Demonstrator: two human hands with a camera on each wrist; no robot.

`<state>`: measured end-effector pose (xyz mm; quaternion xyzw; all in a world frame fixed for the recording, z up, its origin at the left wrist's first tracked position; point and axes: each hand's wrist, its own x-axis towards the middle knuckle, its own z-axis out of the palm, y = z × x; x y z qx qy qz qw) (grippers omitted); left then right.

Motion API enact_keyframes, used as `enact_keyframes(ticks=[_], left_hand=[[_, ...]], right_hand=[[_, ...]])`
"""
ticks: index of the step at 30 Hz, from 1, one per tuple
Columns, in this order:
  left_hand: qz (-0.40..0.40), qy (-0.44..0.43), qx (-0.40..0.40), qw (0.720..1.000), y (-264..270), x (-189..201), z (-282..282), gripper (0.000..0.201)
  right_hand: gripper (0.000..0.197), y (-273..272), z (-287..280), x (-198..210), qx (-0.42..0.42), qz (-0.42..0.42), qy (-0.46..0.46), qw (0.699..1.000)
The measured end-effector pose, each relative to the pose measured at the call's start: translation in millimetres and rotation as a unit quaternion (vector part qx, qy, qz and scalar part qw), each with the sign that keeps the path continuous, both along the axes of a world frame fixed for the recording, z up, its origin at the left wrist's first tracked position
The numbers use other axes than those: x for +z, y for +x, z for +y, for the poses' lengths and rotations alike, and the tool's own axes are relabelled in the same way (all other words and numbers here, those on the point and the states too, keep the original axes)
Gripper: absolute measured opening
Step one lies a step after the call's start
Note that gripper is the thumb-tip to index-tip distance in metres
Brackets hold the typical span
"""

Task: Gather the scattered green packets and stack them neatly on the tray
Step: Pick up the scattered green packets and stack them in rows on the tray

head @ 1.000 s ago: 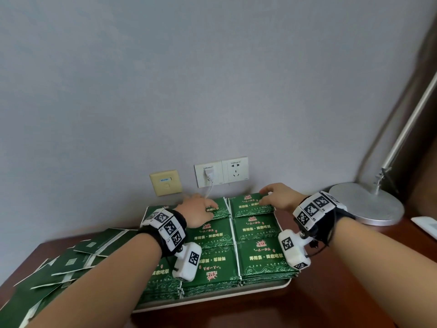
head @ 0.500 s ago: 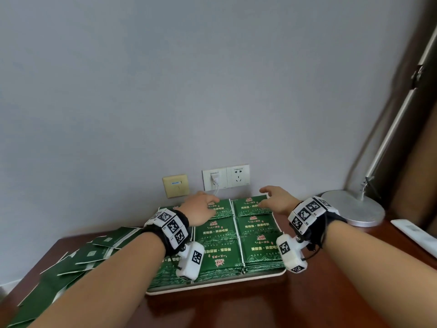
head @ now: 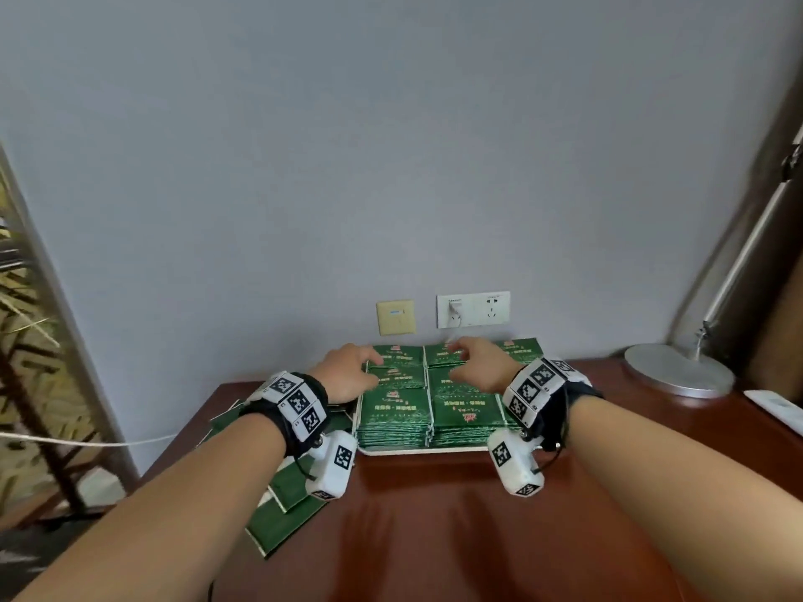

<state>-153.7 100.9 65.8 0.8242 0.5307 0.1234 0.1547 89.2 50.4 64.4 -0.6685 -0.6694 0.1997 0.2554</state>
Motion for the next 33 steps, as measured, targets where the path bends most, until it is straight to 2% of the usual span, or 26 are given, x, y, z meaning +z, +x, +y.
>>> enact_keyframes(ticks=[2, 5, 11, 17, 28, 33], left_hand=[[-0.009, -0.009, 0.015, 1.000, -29.9, -3.4, -10.8, 0.026], [0.005, -0.013, 0.039, 0.999, -71.3, -12.6, -21.4, 0.038], [-0.015, -0.034, 0.082, 0.996, -148.4, -32.2, -37.0, 0.040], [0.021, -0.057, 0.130, 0.990, -205.2, -54.4, -48.4, 0.043], [0.037, -0.108, 0.204, 0.972, -257.8, -103.9, -47.7, 0.049], [0.051, -0.132, 0.206, 0.968, -263.9, -113.6, -37.0, 0.048]], right_hand=[[0.053, -28.8, -4.5, -4.1, 0.025, -0.021, -0.002, 0.999], [0.052, -69.9, -7.5, -10.8, 0.049, -0.037, -0.004, 0.998], [0.054, -141.8, -5.6, -34.7, 0.117, -0.070, -0.019, 0.991], [0.055, -193.7, 10.5, -64.6, 0.157, -0.099, -0.061, 0.981], [0.060, -244.0, 41.9, -100.3, 0.204, -0.161, -0.097, 0.961], [0.044, -250.1, 50.3, -106.5, 0.225, -0.215, -0.110, 0.944]])
